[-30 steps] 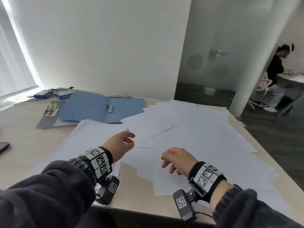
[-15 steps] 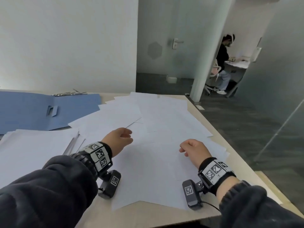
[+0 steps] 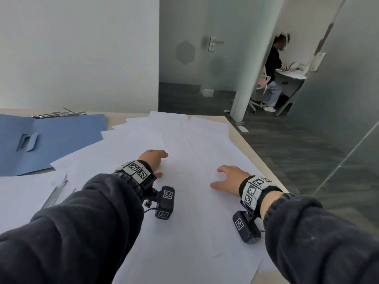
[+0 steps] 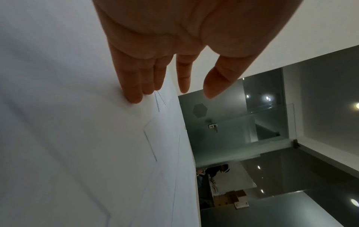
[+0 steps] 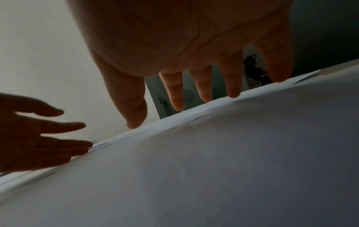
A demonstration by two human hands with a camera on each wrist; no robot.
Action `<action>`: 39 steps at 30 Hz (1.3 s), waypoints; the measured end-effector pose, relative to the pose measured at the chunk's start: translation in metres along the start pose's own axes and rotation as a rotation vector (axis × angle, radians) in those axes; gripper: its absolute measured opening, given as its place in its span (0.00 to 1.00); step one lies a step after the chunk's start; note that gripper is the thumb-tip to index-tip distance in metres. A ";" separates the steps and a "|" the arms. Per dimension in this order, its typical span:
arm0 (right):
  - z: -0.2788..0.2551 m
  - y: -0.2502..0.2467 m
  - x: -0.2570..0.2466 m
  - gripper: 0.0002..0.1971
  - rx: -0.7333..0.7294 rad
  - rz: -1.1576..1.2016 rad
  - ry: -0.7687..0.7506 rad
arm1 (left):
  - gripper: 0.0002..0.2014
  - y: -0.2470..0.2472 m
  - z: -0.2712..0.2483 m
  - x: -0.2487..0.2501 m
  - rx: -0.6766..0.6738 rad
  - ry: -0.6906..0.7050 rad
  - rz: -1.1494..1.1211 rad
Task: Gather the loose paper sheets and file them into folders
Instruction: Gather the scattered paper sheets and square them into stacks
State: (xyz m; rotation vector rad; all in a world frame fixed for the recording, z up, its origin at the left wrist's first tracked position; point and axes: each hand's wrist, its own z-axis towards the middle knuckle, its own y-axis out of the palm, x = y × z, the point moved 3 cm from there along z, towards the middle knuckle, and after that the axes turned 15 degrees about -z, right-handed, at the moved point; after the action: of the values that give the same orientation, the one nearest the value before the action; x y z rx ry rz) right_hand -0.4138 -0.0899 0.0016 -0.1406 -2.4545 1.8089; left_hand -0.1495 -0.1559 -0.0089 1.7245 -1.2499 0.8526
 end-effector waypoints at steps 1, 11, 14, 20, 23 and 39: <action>0.003 0.001 -0.002 0.39 -0.045 -0.053 -0.012 | 0.13 0.004 0.007 0.002 0.006 -0.004 0.001; 0.009 0.003 -0.007 0.38 -0.095 -0.247 -0.026 | 0.07 0.034 0.029 0.003 0.057 -0.055 -0.058; 0.010 0.002 -0.007 0.38 -0.083 -0.252 -0.029 | 0.06 0.046 0.029 -0.004 0.006 -0.047 -0.063; 0.011 0.003 -0.005 0.35 -0.050 -0.273 -0.053 | 0.09 0.061 0.031 -0.019 -0.090 -0.018 -0.013; 0.012 0.003 -0.005 0.35 -0.032 -0.284 -0.071 | 0.14 0.059 0.029 -0.024 -0.100 -0.030 -0.012; 0.011 0.000 -0.002 0.31 0.024 -0.272 -0.086 | 0.22 0.034 0.013 -0.041 -0.149 0.033 -0.025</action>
State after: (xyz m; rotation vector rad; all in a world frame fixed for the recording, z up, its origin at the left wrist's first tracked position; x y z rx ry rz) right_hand -0.4134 -0.1001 -0.0017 0.2648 -2.3669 1.7586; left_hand -0.1931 -0.1568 -0.0428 1.5987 -1.2358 0.7507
